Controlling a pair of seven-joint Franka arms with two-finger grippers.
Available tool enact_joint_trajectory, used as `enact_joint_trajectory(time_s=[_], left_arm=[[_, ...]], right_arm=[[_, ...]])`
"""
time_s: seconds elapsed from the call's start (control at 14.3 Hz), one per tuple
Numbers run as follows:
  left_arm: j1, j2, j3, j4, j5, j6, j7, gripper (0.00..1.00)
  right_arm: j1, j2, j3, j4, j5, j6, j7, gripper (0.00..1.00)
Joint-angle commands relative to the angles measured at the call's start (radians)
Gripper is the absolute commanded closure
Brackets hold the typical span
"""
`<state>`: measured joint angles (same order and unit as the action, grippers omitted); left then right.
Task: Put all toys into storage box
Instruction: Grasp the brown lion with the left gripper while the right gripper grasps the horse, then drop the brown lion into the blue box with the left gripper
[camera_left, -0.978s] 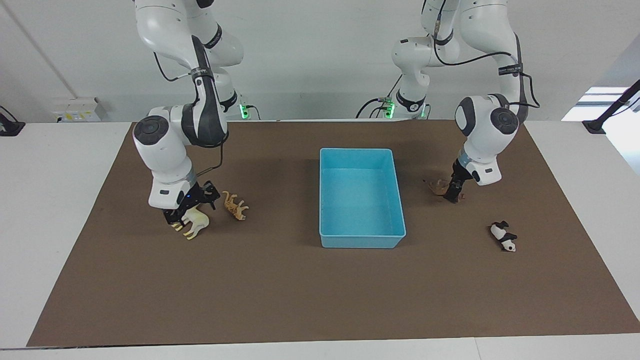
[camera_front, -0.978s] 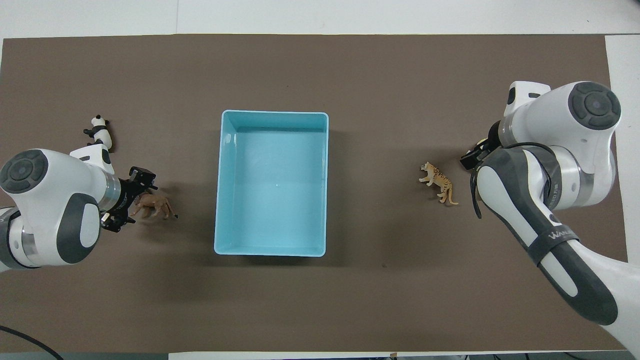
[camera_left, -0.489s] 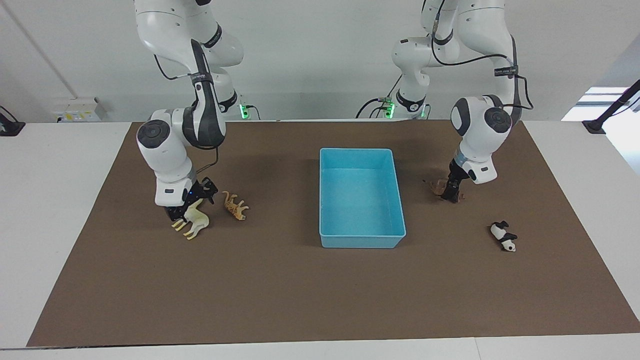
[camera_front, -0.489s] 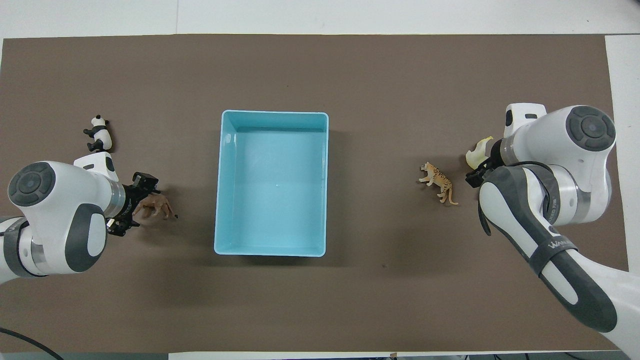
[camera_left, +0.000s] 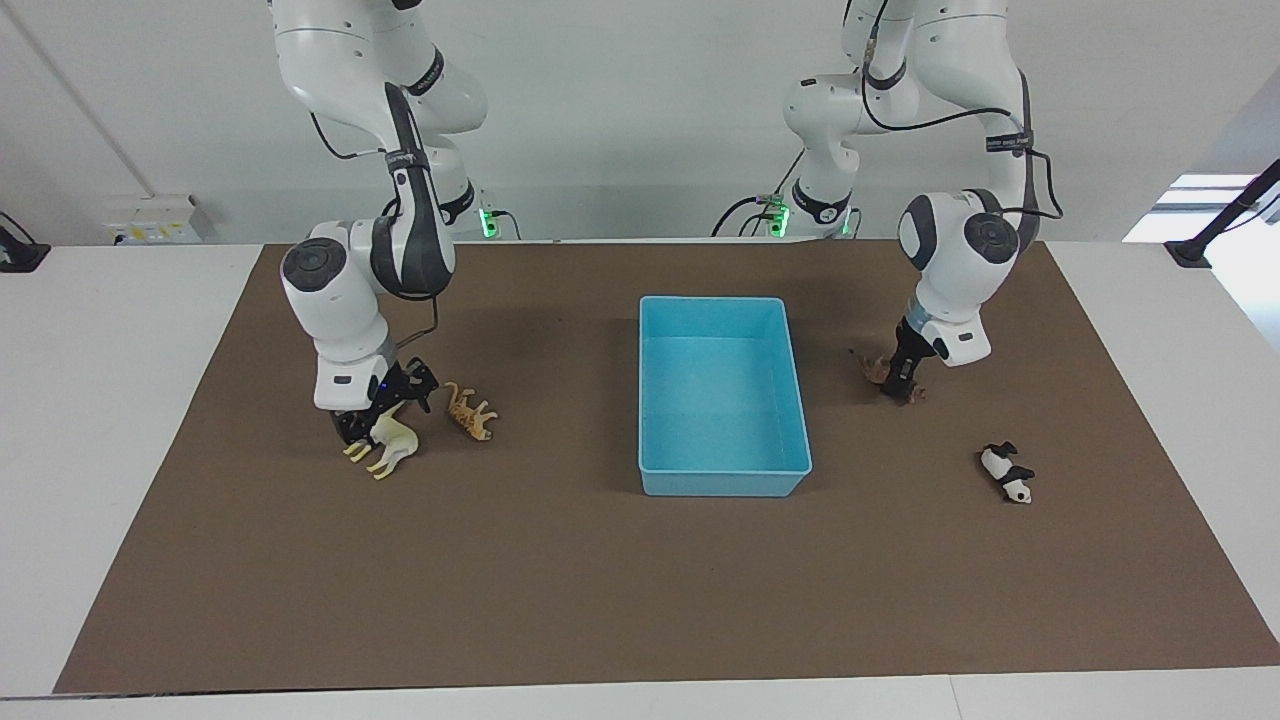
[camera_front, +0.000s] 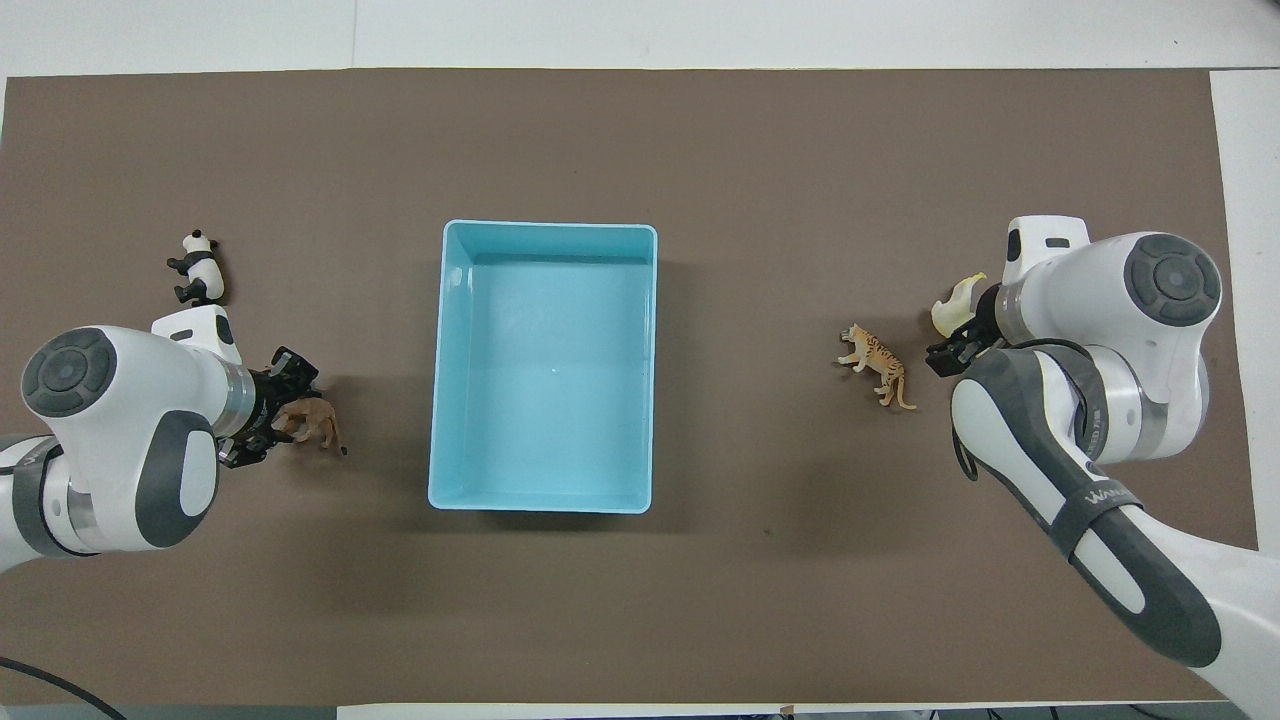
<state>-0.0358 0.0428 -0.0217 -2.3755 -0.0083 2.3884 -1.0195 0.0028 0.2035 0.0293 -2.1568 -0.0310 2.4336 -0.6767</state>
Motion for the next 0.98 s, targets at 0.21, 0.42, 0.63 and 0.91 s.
enact_joint_trajectory(time_s=[0.21,0.42,0.63,0.91], left_arm=[[-0.093,-0.011,-0.024,0.359,-0.033,-0.415,-0.060,0.81],[-0.248,0.005,-0.023,0.476,-0.107,-0.447,-0.140,0.80],[-0.370,-0.001,-0.023,0.422,-0.108,-0.312,-0.143,0.57],[-0.411,-0.011,-0.023,0.394,-0.108,-0.262,-0.139,0.00]], right_arm=[[-0.033,0.030,0.006,-0.029,-0.001,0.055,-0.043,0.08],[-0.041,0.030,0.006,-0.034,-0.001,0.053,-0.032,0.58],[-0.073,0.031,0.006,-0.022,-0.001,0.051,-0.029,1.00],[-0.086,0.034,0.006,0.104,0.000,-0.060,-0.029,1.00]])
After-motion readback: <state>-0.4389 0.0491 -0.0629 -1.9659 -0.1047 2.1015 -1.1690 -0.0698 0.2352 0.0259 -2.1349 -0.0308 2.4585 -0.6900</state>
